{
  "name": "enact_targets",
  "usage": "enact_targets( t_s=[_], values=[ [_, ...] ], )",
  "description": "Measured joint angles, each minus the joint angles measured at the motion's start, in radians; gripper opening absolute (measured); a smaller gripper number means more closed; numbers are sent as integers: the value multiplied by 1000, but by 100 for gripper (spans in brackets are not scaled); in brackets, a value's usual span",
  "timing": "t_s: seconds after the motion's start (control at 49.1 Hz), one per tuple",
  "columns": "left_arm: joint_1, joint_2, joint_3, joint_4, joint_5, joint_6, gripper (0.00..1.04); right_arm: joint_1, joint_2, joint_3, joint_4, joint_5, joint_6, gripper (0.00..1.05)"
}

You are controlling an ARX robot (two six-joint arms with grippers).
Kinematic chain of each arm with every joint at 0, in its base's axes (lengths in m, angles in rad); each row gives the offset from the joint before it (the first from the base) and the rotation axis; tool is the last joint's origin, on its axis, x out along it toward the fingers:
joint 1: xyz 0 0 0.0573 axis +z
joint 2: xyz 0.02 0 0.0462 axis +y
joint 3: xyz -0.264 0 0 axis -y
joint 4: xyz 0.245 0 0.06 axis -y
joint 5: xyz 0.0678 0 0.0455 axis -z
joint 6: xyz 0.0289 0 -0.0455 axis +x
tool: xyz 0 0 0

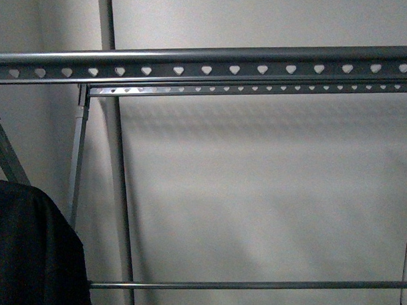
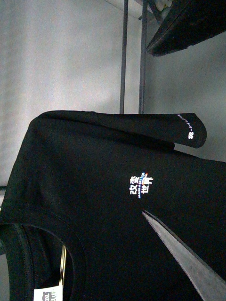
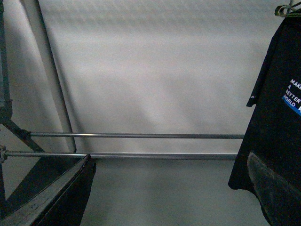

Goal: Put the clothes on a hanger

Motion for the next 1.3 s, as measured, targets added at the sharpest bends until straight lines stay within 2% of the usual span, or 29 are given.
enact_targets(
  t_s=[0.224,0.244,0.285,0.305,0.346,0.387,0.407,0.509,0.631,0.733,0.794,0.977,1.16,1.303],
  values=[
    [2,1,0,0,9,3,98,0,0,0,0,0,0,97],
    [34,22,5,-3,97,37,98,0,0,0,0,0,0,97],
    [99,115,23,36,363,103,98,0,0,0,0,0,0,97],
    [113,195,44,81,460,105,98,0,0,0,0,-3,0,97],
    [105,347,107,173,492,79,98,0,0,0,0,-3,0,97],
    [90,474,176,241,436,40,98,0,0,0,0,-2,0,97],
    [86,572,245,257,379,5,98,0,0,0,0,-2,0,97],
    [80,817,428,239,193,-143,98,0,-1,0,0,0,0,97],
    [74,1101,647,166,-49,-320,98,0,-1,0,0,0,0,97],
    [65,1284,811,51,-195,-477,98,0,-1,0,0,-1,0,97],
    [43,1367,890,37,-265,-546,98,0,-1,0,0,0,0,97],
    [-2,1472,1020,-59,-327,-659,97,1,-1,0,0,0,0,97],
    [0,1548,1052,-143,-332,-721,69,0,-1,0,0,0,0,97],
    [18,1572,1052,-149,-332,-731,47,1,-1,0,0,0,0,97]
  ],
)
